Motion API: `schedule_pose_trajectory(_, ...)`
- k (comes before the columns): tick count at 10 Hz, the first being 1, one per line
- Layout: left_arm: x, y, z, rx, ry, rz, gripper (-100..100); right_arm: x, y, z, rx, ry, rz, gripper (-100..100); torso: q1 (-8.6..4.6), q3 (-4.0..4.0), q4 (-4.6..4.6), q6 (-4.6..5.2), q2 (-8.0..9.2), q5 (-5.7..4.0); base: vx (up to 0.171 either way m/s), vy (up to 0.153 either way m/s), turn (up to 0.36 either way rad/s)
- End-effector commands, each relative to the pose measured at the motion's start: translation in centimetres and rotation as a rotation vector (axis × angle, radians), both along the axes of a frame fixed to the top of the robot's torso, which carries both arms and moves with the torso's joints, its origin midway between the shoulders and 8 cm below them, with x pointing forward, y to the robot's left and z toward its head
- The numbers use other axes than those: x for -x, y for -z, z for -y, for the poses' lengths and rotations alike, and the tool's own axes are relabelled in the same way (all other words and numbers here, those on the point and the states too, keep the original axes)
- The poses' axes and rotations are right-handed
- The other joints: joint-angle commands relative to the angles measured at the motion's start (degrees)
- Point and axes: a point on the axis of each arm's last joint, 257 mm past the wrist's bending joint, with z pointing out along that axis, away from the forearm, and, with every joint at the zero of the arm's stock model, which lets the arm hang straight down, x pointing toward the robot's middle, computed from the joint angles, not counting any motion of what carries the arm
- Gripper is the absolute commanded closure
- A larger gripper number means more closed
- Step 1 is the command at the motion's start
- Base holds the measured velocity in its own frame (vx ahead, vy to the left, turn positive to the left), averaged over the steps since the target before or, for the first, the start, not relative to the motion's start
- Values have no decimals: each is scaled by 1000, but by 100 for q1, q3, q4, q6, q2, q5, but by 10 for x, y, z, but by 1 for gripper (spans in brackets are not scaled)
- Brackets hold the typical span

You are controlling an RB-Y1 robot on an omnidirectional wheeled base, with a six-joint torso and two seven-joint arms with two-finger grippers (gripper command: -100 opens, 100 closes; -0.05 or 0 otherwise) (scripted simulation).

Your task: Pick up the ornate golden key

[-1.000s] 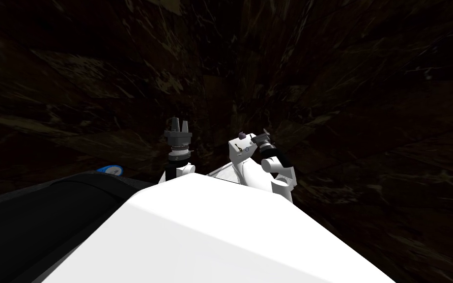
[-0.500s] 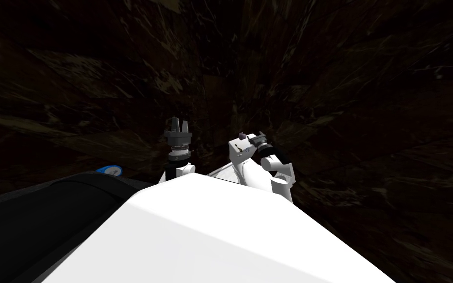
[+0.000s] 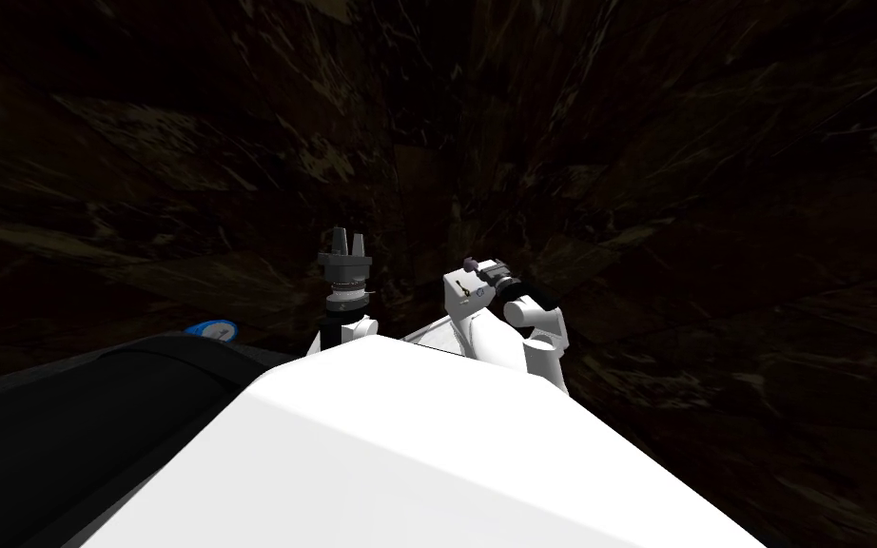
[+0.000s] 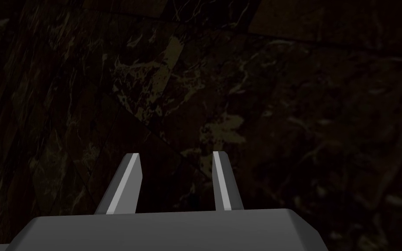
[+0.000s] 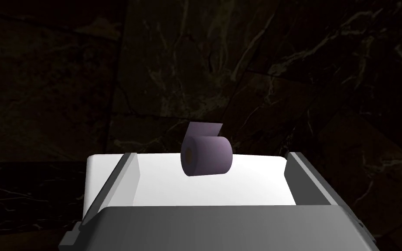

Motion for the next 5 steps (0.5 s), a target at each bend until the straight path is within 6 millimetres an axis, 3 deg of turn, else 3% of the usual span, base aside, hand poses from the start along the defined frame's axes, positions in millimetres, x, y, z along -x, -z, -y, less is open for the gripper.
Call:
schedule_pose_trajectory(1, 0, 0, 0, 0, 0, 0, 0, 1, 9, -1, -8, -2, -40, -100, 0, 0, 0, 0, 0, 0, 13, -4, 1)
schedule_pose_trajectory(5, 0, 0, 0, 0, 0, 0, 0, 3, 35, -14, -91, -27, -190, -100, 2, 2, 0, 1, 3, 0, 24, -1, 29)
